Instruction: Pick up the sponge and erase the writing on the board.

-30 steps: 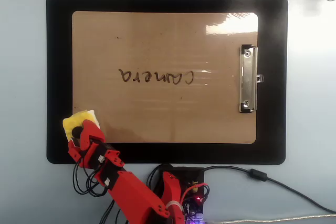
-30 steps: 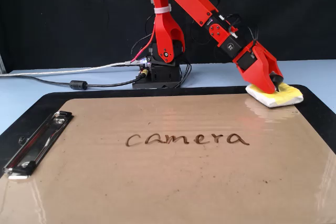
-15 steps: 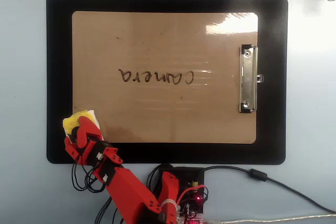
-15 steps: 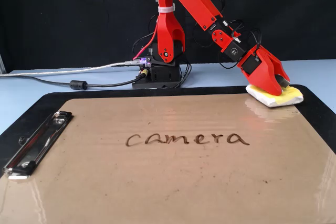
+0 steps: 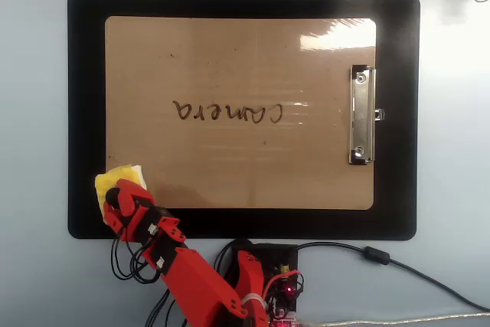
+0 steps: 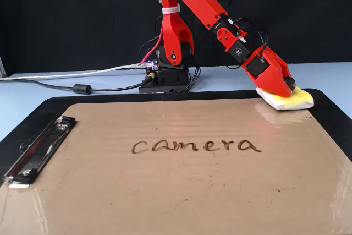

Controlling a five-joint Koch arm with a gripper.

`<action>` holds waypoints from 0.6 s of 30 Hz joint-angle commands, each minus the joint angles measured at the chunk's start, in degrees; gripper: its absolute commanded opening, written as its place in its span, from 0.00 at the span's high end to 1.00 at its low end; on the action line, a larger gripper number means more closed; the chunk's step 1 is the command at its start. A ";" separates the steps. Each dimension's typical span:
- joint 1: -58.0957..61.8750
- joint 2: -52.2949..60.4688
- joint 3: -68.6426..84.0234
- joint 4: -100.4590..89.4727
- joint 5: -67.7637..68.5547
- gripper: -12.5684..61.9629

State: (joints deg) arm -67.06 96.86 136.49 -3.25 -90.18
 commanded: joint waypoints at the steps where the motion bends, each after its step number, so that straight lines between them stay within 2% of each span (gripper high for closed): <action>1: 1.14 1.49 -0.09 0.09 -5.27 0.88; 9: 3.16 4.04 0.00 0.35 -5.89 0.89; 11: 5.36 5.62 -0.35 0.26 -5.89 0.94; 15: 14.77 8.88 -0.26 0.26 -4.57 0.94; 18: 24.08 11.07 -0.18 0.26 2.37 0.94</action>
State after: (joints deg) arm -46.67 104.85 137.46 -0.97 -92.81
